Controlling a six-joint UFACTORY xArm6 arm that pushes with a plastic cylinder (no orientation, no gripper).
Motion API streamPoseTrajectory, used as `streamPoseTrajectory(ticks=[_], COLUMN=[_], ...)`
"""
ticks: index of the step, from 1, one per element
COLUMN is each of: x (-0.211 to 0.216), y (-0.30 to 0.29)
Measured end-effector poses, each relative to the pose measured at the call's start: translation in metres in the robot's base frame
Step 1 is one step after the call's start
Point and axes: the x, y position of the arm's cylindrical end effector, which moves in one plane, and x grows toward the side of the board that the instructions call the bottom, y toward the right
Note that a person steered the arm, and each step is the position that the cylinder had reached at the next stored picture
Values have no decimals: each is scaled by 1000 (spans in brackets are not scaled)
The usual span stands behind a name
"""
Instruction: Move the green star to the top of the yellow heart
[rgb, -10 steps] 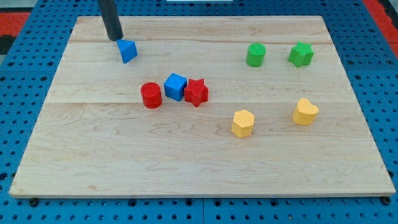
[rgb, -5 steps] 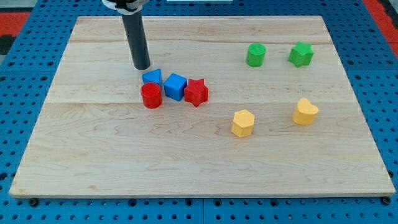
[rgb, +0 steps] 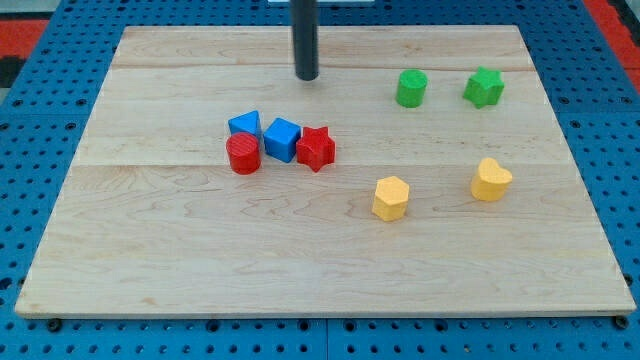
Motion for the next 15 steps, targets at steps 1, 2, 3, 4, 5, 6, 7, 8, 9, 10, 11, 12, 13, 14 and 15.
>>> streamPoseTrajectory(ticks=[1, 2, 3, 4, 5, 6, 7, 8, 9, 10, 11, 12, 13, 14, 15], x=[-1, -4, 11, 44, 56, 15, -4, 20, 51, 12, 8, 33, 36, 6, 27], y=[67, 123, 161, 165, 166, 168, 199, 268, 275, 294, 254, 240, 206, 191, 187])
